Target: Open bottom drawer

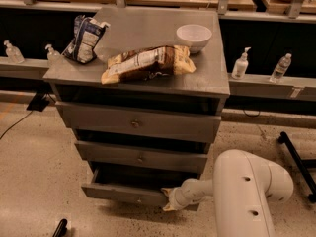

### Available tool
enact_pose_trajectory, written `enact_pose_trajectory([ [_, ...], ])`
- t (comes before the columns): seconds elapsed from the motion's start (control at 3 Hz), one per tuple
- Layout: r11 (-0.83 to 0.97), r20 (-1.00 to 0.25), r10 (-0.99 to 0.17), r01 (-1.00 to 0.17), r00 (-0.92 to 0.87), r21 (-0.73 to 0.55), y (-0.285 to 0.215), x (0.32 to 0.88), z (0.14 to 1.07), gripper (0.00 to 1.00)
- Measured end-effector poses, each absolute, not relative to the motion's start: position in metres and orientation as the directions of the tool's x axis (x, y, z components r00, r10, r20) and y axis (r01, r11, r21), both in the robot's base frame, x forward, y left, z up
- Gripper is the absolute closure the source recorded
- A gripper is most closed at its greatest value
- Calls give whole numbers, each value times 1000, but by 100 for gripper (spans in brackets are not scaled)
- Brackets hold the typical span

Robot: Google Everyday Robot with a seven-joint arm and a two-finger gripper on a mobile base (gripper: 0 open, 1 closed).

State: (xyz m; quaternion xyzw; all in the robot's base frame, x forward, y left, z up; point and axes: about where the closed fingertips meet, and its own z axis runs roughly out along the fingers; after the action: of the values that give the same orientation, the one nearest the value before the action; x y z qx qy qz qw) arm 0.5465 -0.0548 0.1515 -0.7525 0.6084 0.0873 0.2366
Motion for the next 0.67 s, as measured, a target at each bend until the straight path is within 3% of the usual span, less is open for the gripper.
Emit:
enact_pose_trajectory([
  [0.67, -151, -427, -869, -956, 249, -250, -53, 544, 154, 49],
])
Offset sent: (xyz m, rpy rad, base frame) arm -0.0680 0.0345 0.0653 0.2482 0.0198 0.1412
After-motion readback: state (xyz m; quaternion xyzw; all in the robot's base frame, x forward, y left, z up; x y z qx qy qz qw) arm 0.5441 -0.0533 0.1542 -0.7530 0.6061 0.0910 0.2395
